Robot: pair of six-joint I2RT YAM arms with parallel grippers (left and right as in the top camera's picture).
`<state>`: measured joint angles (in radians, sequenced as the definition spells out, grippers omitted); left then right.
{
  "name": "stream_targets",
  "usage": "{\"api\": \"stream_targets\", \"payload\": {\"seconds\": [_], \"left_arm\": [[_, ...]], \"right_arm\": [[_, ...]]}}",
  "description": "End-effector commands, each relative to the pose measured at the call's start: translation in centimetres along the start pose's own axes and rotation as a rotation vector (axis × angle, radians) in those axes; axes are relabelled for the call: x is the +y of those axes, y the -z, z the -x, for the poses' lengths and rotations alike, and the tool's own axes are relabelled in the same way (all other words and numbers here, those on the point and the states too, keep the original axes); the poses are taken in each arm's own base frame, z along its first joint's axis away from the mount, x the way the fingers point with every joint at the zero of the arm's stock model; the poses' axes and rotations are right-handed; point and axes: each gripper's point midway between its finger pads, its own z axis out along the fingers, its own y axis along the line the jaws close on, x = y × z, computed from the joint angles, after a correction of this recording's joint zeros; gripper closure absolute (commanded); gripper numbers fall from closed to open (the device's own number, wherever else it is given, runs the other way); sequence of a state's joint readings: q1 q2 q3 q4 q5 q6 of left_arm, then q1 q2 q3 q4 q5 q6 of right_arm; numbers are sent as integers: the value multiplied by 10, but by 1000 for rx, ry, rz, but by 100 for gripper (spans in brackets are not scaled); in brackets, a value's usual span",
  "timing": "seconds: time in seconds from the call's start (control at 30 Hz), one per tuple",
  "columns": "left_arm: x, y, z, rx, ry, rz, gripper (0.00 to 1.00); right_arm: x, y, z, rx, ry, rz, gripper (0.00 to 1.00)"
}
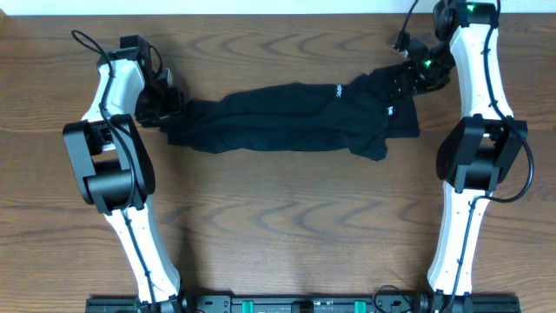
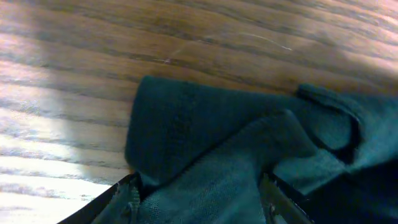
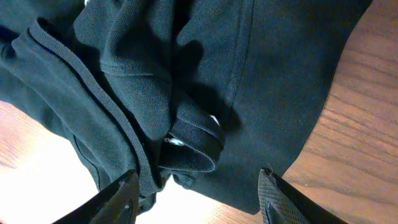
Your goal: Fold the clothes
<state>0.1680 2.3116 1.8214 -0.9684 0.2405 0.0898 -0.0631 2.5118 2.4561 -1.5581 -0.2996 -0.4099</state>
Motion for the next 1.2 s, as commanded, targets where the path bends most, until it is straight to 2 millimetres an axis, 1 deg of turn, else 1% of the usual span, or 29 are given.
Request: {"api": "stream_targets", "payload": {"seconds": [0.0,0.1,0.23,0.27,0.3,0.33,0.37,0.4,0.53,0.73,0.9,1.03,1.17], "left_arm": [[-33,-26,-21,65,-128,-208,37],[-46,-30,-29,75,-182,-287,37],[-47,-41,-40,94,-179,-306,37],[-46,-43,-42,97,-178,-306,41],[-46,-44,-43,100,-177,-305,49],[-46,-44,-44,100,-176,-305,64],[-44,-45,-43,99,-175,-302,81],[-43,-44,-42,95,-173,-296,94],[-23,-38,-32,76,-106,-230,94],[-4,-3,-13,-21,-77,-206,94],[29,19,-11,-59,-24,-96,94],[36,28,-9,-82,-16,-92,94],[34,37,-6,-103,-20,-89,94]], "right_arm": [[4,2,1,-12,10,19,40],[5,2,2,-11,13,20,40],[6,1,3,-11,17,19,39],[6,1,3,-11,17,19,39],[6,1,3,-11,17,19,39],[6,1,3,-12,17,19,39],[6,1,3,-11,17,19,39],[7,1,2,-11,17,19,39],[12,1,5,-19,21,38,39],[23,-2,14,-47,43,62,39],[33,-5,20,-51,71,58,37],[38,-7,24,-58,88,55,36],[39,-7,24,-57,91,55,35]]}}
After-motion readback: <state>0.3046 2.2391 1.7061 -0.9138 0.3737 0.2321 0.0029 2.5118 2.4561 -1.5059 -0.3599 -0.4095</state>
